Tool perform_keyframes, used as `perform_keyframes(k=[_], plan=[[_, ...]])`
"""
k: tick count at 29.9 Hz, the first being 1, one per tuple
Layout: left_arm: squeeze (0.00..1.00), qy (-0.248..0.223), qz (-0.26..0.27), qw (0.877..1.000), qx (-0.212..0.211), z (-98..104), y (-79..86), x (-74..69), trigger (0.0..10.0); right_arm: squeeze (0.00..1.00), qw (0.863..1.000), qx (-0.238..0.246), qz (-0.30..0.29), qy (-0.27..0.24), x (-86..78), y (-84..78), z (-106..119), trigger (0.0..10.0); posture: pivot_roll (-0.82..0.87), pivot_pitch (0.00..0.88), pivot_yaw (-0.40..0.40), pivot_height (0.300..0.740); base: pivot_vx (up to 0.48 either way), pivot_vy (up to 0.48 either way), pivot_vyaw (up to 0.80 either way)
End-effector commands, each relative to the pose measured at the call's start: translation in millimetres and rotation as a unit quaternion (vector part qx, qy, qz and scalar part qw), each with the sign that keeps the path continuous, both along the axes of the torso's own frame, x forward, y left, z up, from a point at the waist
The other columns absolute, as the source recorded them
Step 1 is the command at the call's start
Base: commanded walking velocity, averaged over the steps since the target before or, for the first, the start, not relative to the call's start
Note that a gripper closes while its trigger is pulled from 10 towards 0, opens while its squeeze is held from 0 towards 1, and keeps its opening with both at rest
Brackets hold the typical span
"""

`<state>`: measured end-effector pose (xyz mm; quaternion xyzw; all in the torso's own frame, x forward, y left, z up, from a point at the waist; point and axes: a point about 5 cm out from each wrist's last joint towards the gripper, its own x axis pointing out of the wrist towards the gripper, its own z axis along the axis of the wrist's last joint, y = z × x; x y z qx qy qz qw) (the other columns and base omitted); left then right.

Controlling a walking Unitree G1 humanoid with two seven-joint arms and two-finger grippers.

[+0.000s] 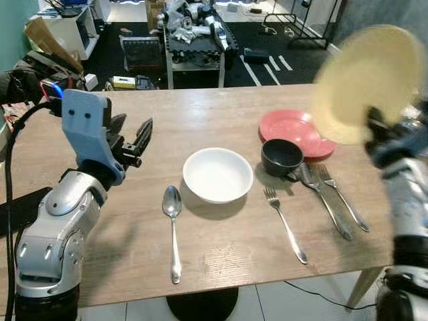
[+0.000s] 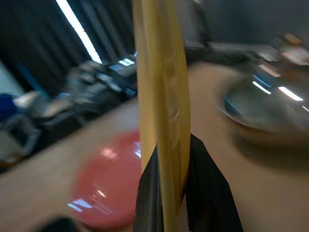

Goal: Setting the table

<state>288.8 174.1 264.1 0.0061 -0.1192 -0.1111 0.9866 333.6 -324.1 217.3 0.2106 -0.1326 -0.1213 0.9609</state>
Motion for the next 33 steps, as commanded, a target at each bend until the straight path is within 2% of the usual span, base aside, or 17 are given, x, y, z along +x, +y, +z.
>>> perform_keyframes(k=[1,2,5,8,9,12,14,15,16,17,18,23,29,30,31,33], plan=[[0.00,0.005,-0.003,1.000,0.003,-3.3,-1.5,0.4,10.0,0.00,1.000,0.014,-0.010,0.013,-4.9,-6.3,-11.2,10.0,0.04,0.041,0.070,0.740,0.000,0.000,0.00],[0.00,0.005,-0.003,1.000,0.003,-3.3,-1.5,0.4,10.0,0.00,1.000,0.014,-0.010,0.013,-4.9,-6.3,-11.2,10.0,0.04,0.041,0.070,0.740,0.000,0.000,0.00],[0.00,0.010,-0.005,1.000,0.005,-5.3,-1.1,0.6,10.0,0.00,0.996,0.065,0.042,0.052,-18.9,-4.9,-45.2,10.0,0.03,0.045,0.074,0.740,0.000,0.000,0.00],[0.00,0.012,-0.006,1.000,0.007,-6.3,-1.2,1.4,10.0,0.00,0.989,0.106,0.061,0.078,-30.3,-0.2,-70.0,10.0,0.03,0.047,0.075,0.740,0.000,0.000,0.00],[0.00,0.012,-0.006,1.000,0.007,-6.3,-1.2,1.4,10.0,0.00,0.989,0.106,0.061,0.078,-30.3,-0.2,-70.0,10.0,0.03,0.047,0.075,0.740,0.000,0.000,0.00],[0.00,0.013,-0.007,1.000,0.006,-7.1,-1.9,2.2,10.0,0.00,0.985,0.145,0.059,0.073,-33.9,-0.8,-77.0,10.0,0.03,0.048,0.075,0.740,0.000,0.000,0.00],[0.00,0.013,-0.007,1.000,0.006,-7.1,-1.9,2.2,10.0,0.00,0.985,0.145,0.059,0.073,-33.9,-0.8,-77.0,10.0,0.03,0.048,0.075,0.740,0.000,0.000,0.00],[0.00,0.014,-0.007,1.000,0.006,-7.5,-2.7,2.4,10.0,0.00,0.983,0.165,0.056,0.064,-35.0,-2.5,-77.6,10.0,0.03,0.048,0.074,0.740,0.000,0.000,0.00],[0.00,0.014,-0.007,1.000,0.006,-7.5,-2.7,2.4,10.0,0.00,0.983,0.165,0.056,0.064,-35.0,-2.5,-77.6,10.0,0.03,0.048,0.074,0.740,0.000,0.000,0.00],[0.00,0.015,-0.008,1.000,0.005,-8.4,-3.3,2.4,10.0,0.00,0.977,0.204,0.052,0.024,-38.0,-8.5,-71.2,10.0,0.03,0.048,0.075,0.740,0.000,0.000,0.00],[0.00,0.016,-0.008,1.000,0.005,-8.7,-3.4,2.3,10.0,0.00,0.975,0.216,0.052,0.004,-39.3,-11.4,-66.8,10.0,0.03,0.048,0.075,0.740,0.000,0.000,0.00],[0.00,0.016,-0.009,1.000,0.005,-9.1,-3.6,2.3,10.0,0.00,0.971,0.221,0.079,-0.043,-45.5,-13.4,-53.1,10.0,0.03,0.049,0.077,0.740,0.000,0.000,0.00],[0.00,0.016,-0.010,1.000,0.005,-9.2,-4.1,2.6,10.0,0.00,0.972,0.204,0.109,-0.049,-49.7,-10.7,-49.6,10.0,0.02,0.051,0.075,0.740,0.000,0.000,0.00],[0.00,0.016,-0.010,1.000,0.005,-9.4,-4.3,2.6,10.0,0.00,0.968,0.204,0.136,-0.047,-53.5,-8.0,-50.7,10.0,0.02,0.051,0.075,0.740,0.000,0.000,0.00],[0.00,0.017,-0.010,1.000,0.005,-10.0,-4.9,2.2,10.0,0.00,0.960,0.211,0.185,-0.019,-64.2,-1.3,-63.9,10.0,0.02,0.055,0.066,0.740,0.000,0.000,0.00],[0.00,0.018,-0.010,1.000,0.005,-10.3,-5.3,1.6,10.0,0.00,0.955,0.213,0.205,0.014,-73.6,2.9,-78.2,10.0,0.03,0.059,0.062,0.740,0.000,0.000,0.00]])
